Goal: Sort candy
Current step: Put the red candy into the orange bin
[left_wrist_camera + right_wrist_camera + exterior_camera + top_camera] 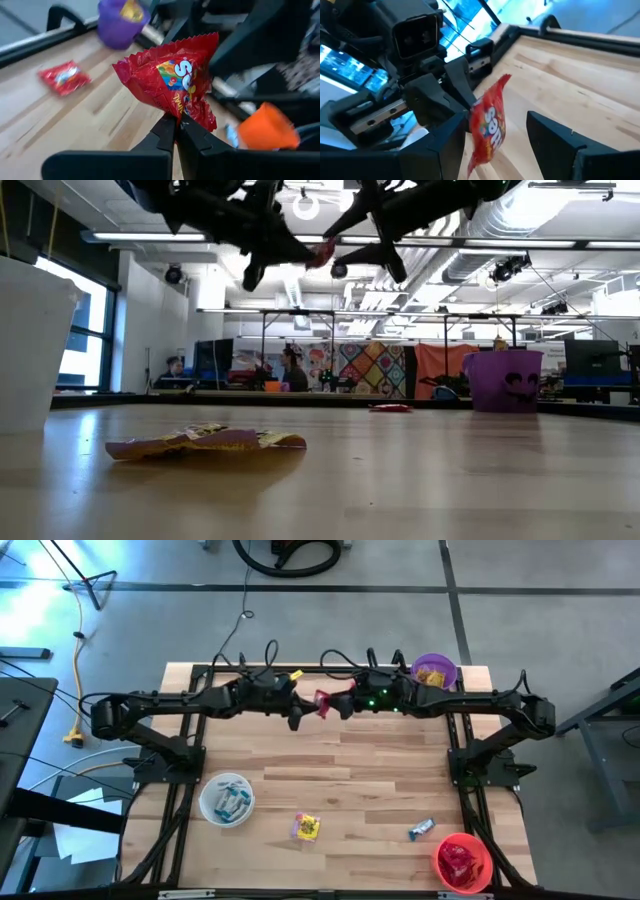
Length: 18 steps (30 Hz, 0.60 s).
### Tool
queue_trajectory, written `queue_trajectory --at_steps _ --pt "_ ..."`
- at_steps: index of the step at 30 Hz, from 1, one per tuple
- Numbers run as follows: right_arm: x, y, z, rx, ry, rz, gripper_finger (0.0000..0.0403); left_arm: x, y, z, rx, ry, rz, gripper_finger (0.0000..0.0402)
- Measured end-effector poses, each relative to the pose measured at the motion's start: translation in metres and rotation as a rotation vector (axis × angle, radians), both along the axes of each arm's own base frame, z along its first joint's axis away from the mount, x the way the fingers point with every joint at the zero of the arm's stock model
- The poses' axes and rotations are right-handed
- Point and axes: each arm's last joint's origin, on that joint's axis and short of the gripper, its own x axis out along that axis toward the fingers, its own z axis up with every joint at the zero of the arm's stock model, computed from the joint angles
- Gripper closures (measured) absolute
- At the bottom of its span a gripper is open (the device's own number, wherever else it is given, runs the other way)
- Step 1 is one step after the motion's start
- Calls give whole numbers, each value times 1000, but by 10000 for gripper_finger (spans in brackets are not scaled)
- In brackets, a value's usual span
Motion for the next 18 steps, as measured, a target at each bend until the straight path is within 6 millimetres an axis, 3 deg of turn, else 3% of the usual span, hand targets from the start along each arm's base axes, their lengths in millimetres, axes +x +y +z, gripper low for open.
queue_trajectory --at_steps 6,9,14,18 --pt "2 -1 8 -15 -87 -2 218 3 -1 8 -32 -71 15 401" --pt "2 -1 9 -24 -97 -18 265 3 -1 8 -46 -78 12 402" --pt "3 -1 10 -46 -97 -22 380 4 -4 10 -48 -95 23 390" --pt "3 -1 10 -48 -97 -6 386 5 -5 11 -34 -114 19 368"
